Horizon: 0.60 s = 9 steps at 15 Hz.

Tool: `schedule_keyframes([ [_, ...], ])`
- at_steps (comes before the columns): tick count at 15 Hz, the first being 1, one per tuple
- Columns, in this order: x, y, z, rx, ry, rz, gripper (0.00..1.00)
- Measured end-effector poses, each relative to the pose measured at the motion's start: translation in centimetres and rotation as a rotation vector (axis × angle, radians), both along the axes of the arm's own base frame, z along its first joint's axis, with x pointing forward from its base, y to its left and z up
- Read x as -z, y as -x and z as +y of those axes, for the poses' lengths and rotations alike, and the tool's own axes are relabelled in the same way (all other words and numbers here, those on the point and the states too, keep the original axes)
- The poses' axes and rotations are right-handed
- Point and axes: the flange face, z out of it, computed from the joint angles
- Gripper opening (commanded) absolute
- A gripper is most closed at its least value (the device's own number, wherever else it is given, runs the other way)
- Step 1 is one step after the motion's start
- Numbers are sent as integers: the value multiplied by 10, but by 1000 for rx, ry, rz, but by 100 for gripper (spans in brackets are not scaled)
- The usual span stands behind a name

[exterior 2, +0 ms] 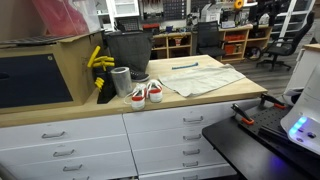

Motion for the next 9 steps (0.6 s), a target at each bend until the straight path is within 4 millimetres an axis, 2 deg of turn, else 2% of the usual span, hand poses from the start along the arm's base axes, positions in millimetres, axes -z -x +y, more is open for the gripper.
schedule_keyframes([
  [4,16,-11,-1,105,10,11,100],
  [9,65,-48,-14,319,37,22,100],
])
